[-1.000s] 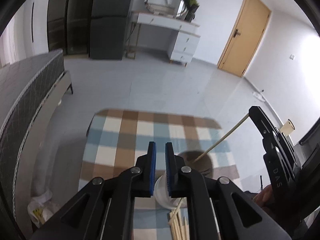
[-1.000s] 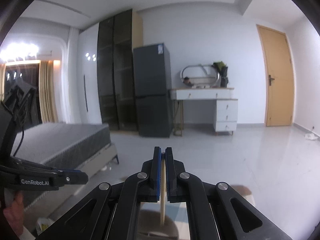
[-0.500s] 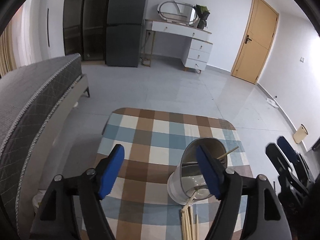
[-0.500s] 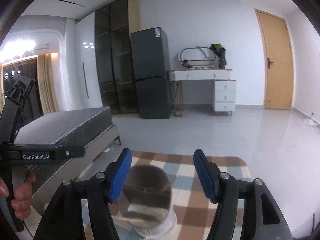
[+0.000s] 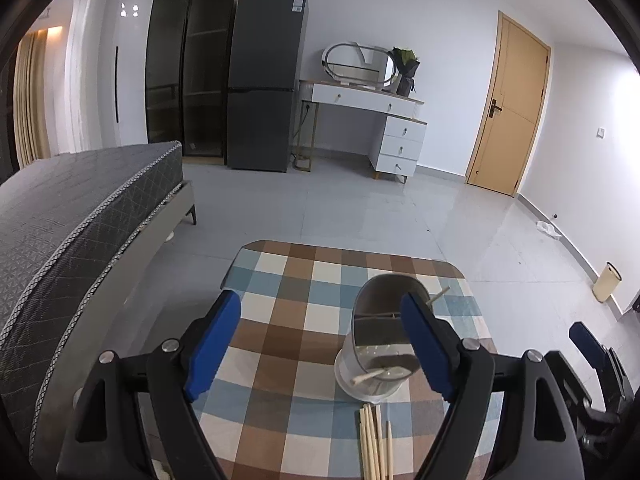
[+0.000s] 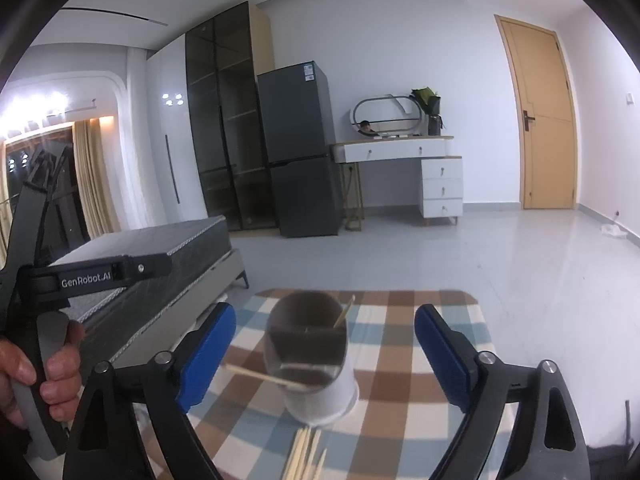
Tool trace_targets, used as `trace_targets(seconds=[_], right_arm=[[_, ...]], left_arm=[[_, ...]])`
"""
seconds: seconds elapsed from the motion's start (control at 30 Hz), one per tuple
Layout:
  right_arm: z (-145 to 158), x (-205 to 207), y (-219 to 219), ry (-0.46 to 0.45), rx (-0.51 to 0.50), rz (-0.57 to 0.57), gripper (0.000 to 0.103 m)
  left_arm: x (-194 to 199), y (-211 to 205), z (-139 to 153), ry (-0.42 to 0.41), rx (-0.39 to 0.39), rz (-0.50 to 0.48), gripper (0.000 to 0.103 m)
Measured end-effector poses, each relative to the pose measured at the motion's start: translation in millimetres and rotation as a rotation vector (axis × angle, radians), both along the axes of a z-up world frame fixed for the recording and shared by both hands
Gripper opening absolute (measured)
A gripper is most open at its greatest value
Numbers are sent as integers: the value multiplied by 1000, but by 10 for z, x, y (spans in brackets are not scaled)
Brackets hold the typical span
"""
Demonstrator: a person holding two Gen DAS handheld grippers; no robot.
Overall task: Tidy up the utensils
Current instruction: 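Lower the right tool to the chopstick pile and grasp one chopstick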
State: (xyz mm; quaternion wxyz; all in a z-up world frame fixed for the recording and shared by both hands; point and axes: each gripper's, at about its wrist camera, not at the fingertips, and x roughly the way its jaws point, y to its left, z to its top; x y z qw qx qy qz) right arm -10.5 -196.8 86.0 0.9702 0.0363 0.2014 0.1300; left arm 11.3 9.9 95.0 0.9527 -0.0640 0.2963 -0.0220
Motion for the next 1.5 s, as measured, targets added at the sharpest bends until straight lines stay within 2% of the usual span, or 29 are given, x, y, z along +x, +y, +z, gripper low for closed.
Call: trace_targets(seconds=[0.43, 0.63, 0.9, 1.0, 1.07, 1.17, 1.33, 1.5], right_arm=[[-311, -351, -32, 101, 27, -42, 94], [-492, -280, -48, 217, 3, -73, 93], [-716, -186, -110, 324, 12, -96, 92], [-862, -95, -67, 396, -17, -96, 88], [-996, 0, -35, 466, -22, -84, 79], [-1191, 141, 9, 554, -29, -77, 72], [-1415, 326, 66, 618, -59, -88, 70], [-1643, 503, 147, 707, -80, -71, 58]], left_arm=[[-246, -84, -347, 9, 35, -4, 79], [-263, -120, -599, 69, 11, -17, 79], [-125, -142, -943, 148, 2, -16, 79], [-44, -109, -1075, 189, -17, -18, 79], [-11, -72, -1175, 213, -33, -7, 79], [35, -52, -1256, 240, -32, 13, 79], [67, 8, -1249, 247, -17, 54, 79], [121, 44, -1292, 294, -40, 53, 79]])
